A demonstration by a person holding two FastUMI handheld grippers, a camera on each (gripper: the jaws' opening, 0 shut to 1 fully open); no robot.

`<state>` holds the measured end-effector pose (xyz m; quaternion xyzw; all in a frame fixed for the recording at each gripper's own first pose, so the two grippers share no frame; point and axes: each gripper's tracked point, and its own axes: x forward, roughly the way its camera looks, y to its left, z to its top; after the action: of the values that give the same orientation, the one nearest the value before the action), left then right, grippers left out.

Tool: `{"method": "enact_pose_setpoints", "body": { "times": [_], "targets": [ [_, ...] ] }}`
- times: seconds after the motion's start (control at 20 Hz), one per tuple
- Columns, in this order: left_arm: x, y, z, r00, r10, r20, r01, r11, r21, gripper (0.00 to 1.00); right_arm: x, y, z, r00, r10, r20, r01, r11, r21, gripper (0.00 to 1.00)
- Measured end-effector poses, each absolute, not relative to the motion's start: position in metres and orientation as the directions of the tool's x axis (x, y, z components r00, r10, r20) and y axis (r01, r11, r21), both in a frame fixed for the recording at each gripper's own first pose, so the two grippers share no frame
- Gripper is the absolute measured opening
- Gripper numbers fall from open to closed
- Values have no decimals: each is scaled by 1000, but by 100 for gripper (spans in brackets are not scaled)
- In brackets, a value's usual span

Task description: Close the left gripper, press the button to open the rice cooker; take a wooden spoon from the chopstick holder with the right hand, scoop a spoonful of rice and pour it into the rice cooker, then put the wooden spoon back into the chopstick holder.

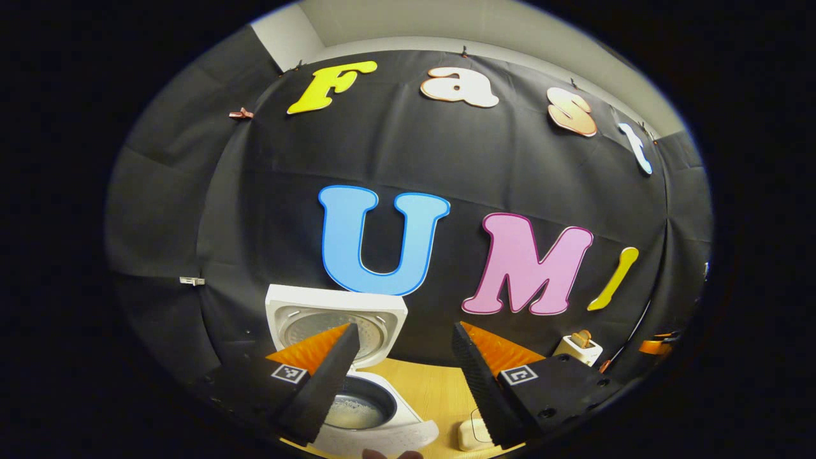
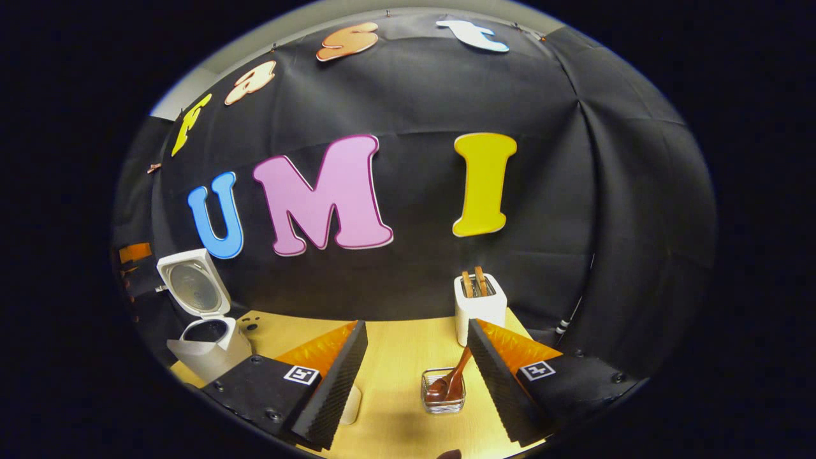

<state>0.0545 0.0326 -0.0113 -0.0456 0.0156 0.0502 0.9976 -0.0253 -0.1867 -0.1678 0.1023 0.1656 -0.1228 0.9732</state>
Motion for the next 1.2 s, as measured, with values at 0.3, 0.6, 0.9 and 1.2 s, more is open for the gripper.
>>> {"method": "enact_pose_setpoints", "body": {
  "times": [0.3, 0.6, 0.9, 1.2],
  "targets": [
    [46, 9, -23, 991, 109, -72, -113, 992, -49, 94, 5, -223, -258, 864, -168, -474, 328, 903, 278, 95],
    [44, -7, -37, 983, 146, -108, -151, 988, -35, 94, 29, -246, -332, 823, -129, -553, 358, 873, 330, 95],
    [43, -16, -48, 975, 174, -137, -177, 984, -9, 94, 54, -251, -380, 805, -108, -584, 388, 840, 379, 92],
    [36, -13, -57, 966, 200, -167, -201, 980, 10, 94, 78, -244, -404, 800, -80, -595, 394, 818, 419, 73]
  ]
}}
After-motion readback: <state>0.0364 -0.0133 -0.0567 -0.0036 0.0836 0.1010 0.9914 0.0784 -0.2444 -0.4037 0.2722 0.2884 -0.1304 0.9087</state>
